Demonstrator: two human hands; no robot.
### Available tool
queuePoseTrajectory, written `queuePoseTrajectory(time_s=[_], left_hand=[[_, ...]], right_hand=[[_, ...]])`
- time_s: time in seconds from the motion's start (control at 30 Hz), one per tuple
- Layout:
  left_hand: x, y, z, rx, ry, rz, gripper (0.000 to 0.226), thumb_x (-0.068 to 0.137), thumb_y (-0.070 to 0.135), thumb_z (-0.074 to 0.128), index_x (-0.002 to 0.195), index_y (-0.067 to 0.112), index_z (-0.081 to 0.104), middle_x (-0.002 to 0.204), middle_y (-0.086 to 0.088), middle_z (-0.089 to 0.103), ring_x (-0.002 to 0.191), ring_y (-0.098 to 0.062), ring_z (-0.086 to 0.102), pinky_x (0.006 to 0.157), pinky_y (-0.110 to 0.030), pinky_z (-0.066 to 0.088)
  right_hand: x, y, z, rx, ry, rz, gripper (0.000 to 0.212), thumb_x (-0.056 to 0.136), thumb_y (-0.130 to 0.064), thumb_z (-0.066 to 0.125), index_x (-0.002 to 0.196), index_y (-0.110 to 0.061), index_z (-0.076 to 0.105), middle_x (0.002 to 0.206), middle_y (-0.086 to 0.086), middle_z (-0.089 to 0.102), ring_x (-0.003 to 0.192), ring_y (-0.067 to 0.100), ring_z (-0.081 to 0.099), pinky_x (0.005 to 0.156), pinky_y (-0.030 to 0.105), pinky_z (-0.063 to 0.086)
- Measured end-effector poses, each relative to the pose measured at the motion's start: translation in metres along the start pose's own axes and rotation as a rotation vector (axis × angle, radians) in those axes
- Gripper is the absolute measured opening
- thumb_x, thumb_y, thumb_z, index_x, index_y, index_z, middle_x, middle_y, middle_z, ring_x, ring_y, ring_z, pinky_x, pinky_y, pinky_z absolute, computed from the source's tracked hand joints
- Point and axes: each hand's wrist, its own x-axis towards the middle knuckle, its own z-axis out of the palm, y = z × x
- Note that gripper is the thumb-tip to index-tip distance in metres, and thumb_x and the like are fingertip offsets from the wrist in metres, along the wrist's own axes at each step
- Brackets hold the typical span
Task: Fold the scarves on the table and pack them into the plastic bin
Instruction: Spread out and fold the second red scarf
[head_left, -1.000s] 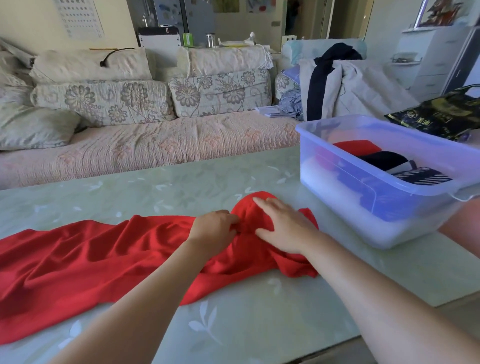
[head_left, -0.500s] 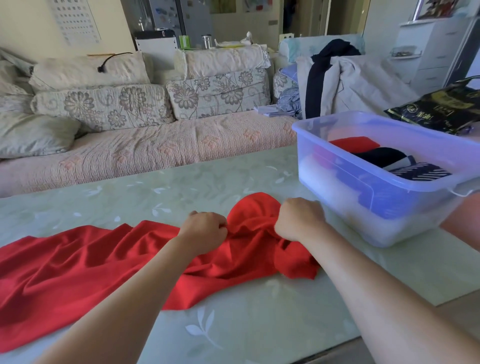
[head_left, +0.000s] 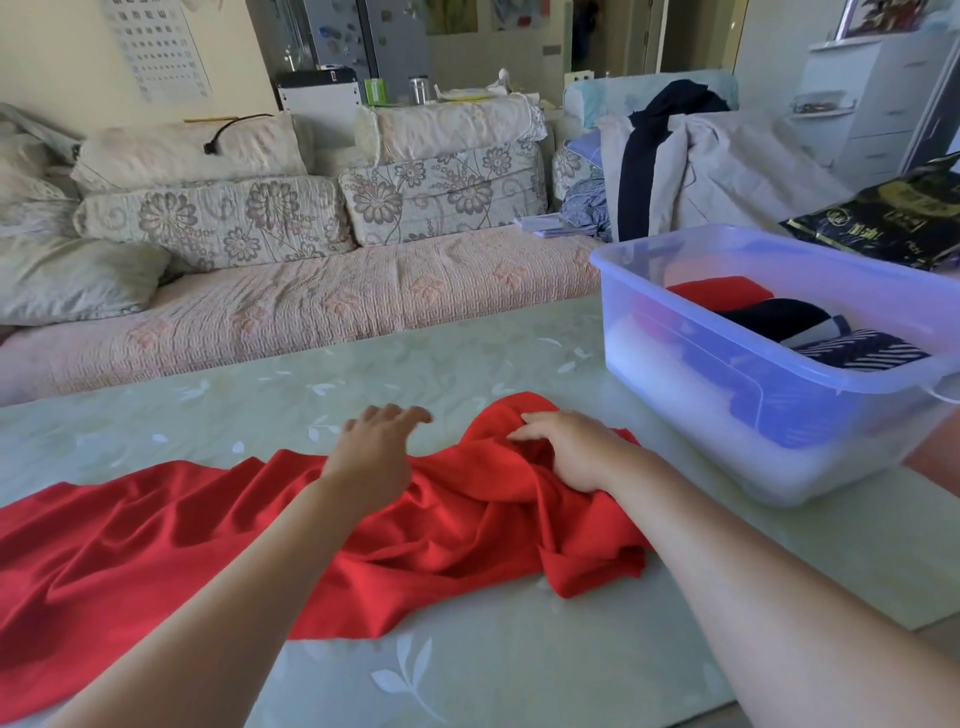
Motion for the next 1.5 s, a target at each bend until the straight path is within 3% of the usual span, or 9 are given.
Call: queuePoseTrajectory(time_s=[0.17,0.5,0.67,0.77,0.9,1.1,1.2,1.37,1.5], left_hand=[[0.003,0.039,0.020,-0.171,-0.114,0.333,0.053,0.077,0.037,0.065,0.129,0.046,0.057,0.127,0.015,0.057,0.118,-0.010,0.046,0.103,-0.031,0.034],[0.029,0.064,0.002,-0.248,0.319,-0.005,0.021,0.094,0.030,0.056,0.106,0.033,0.073,0.099,-0.002,0.067,0.097,-0.029,0.062,0.074,-0.034,0.047],[0.057,0.088,-0.015,-0.451,0.206,-0.043,0.023,0.092,0.019,0.053,0.098,0.026,0.075,0.083,0.002,0.073,0.088,-0.025,0.068,0.076,-0.030,0.053],[0.071,0.093,-0.010,-0.575,0.101,0.034,0.040,0.095,0.010,0.054,0.133,0.018,0.059,0.124,-0.006,0.067,0.114,-0.021,0.062,0.092,-0.016,0.039],[0.068,0.080,0.002,-0.815,-0.094,0.045,0.081,0.093,-0.012,0.041,0.156,0.020,0.003,0.148,-0.016,0.042,0.131,-0.025,0.049,0.102,-0.022,0.036],[0.026,0.032,0.022,-0.385,0.109,-0.086,0.045,0.089,0.003,0.043,0.124,0.026,0.058,0.123,0.000,0.061,0.114,-0.025,0.058,0.093,-0.032,0.045],[0.009,0.025,0.037,-0.031,-0.106,-0.159,0.040,0.093,0.038,0.047,0.133,0.036,0.054,0.144,0.004,0.047,0.133,-0.023,0.044,0.106,-0.041,0.037],[0.026,0.029,0.052,-0.033,-0.376,-0.142,0.072,0.093,0.067,0.032,0.155,0.041,0.006,0.164,0.008,-0.005,0.151,-0.020,-0.007,0.119,-0.055,0.000],[0.050,0.028,0.060,-0.065,-0.383,-0.096,0.064,0.098,0.058,0.027,0.155,0.040,0.002,0.164,0.007,-0.008,0.151,-0.020,-0.010,0.119,-0.054,-0.006]], right_hand=[[-0.001,0.007,-0.001,-0.055,0.031,-0.007,0.055,0.083,0.000,0.048,0.113,-0.038,0.073,0.121,-0.007,0.067,0.112,0.021,0.062,0.095,0.033,0.049],[-0.041,0.015,-0.037,-0.572,0.278,0.445,0.034,0.093,-0.008,0.047,0.123,-0.014,0.062,0.124,0.006,0.049,0.111,0.025,0.056,0.084,0.034,0.047],[-0.039,-0.014,-0.037,-0.302,0.576,0.157,0.035,0.086,-0.017,0.047,0.111,-0.021,0.071,0.119,0.004,0.059,0.105,0.030,0.057,0.087,0.039,0.045],[-0.034,-0.030,-0.038,-0.057,0.742,-0.061,0.036,0.076,-0.025,0.045,0.098,-0.019,0.073,0.101,0.006,0.064,0.095,0.032,0.060,0.080,0.041,0.052],[-0.028,-0.032,-0.021,-0.253,0.380,-0.365,0.027,0.080,-0.033,0.048,0.092,-0.022,0.070,0.099,0.001,0.060,0.096,0.026,0.056,0.083,0.043,0.050],[-0.014,-0.015,-0.006,-0.778,0.015,0.174,0.043,0.095,-0.030,0.042,0.133,-0.024,0.060,0.143,0.004,0.049,0.130,0.029,0.045,0.113,0.058,0.015],[-0.008,-0.008,-0.010,-0.858,0.001,0.380,0.048,0.097,-0.021,0.036,0.143,-0.019,0.050,0.153,0.012,0.037,0.140,0.037,0.033,0.114,0.063,0.010],[0.007,-0.033,0.003,-0.488,0.287,-0.028,0.041,0.095,-0.011,0.039,0.130,-0.018,0.060,0.152,0.015,0.037,0.136,0.033,0.040,0.111,0.045,0.033],[0.013,-0.053,0.025,-0.071,-0.017,-0.094,0.048,0.102,-0.027,0.041,0.148,-0.016,0.044,0.155,0.008,0.039,0.143,0.025,0.037,0.116,0.040,0.031]])
